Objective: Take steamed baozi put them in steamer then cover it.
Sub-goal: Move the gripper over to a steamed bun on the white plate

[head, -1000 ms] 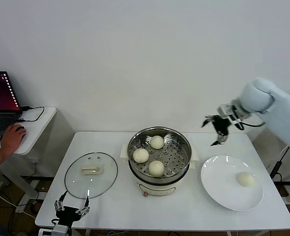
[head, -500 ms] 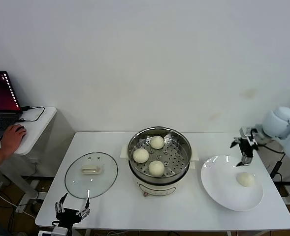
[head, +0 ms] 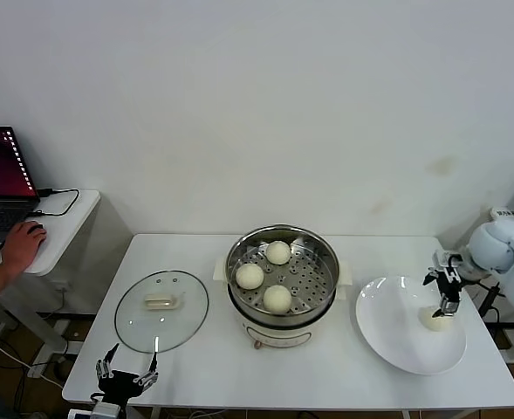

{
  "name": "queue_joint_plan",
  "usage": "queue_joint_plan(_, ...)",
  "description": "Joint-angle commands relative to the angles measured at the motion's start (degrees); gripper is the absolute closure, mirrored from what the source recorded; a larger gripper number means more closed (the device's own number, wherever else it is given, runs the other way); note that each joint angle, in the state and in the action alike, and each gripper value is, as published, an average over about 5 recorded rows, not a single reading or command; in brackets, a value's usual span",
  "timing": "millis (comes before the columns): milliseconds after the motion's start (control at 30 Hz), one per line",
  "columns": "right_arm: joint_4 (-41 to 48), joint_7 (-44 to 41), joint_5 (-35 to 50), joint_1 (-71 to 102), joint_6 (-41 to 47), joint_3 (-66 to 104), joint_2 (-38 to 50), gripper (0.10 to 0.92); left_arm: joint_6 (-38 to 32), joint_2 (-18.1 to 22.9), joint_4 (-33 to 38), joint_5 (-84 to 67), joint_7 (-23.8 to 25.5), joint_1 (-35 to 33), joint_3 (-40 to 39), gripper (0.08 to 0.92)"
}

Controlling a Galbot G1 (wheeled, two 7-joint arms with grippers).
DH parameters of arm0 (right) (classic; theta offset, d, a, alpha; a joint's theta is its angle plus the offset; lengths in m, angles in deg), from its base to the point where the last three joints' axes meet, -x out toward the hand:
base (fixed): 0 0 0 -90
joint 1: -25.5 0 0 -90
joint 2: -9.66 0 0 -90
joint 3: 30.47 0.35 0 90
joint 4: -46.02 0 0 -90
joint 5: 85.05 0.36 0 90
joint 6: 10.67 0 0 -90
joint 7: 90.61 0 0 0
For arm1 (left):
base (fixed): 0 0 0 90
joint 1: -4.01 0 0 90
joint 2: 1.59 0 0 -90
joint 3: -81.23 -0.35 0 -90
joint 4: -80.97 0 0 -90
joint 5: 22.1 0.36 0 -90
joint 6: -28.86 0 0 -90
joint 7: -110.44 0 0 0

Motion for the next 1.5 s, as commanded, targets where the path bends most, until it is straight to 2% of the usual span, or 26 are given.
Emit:
queue_joint_plan(33, 4.13, 1.54, -3.16, 2.6, -1.85, 1.62, -1.42, 0.203, -0.02, -0.02, -0.19, -0.01, -0.01, -0.04, 0.01, 0.177)
queue_joint_plan(433, 5.81, -0.02, -5.24, 3.82, -3.21, 2.76, -2.77, 0.203, -0.16, 0.03, -0.92, 0.67, -0.16, 0.14, 0.09, 0.177)
queue_joint_plan(1500, 10.31, 2.43, -8.33, 4.51, -4.54, 3.27, -5.92, 0.203, -0.2, 0.37, -1.52, 0.95, -0.2, 0.2, -0.21, 0.177)
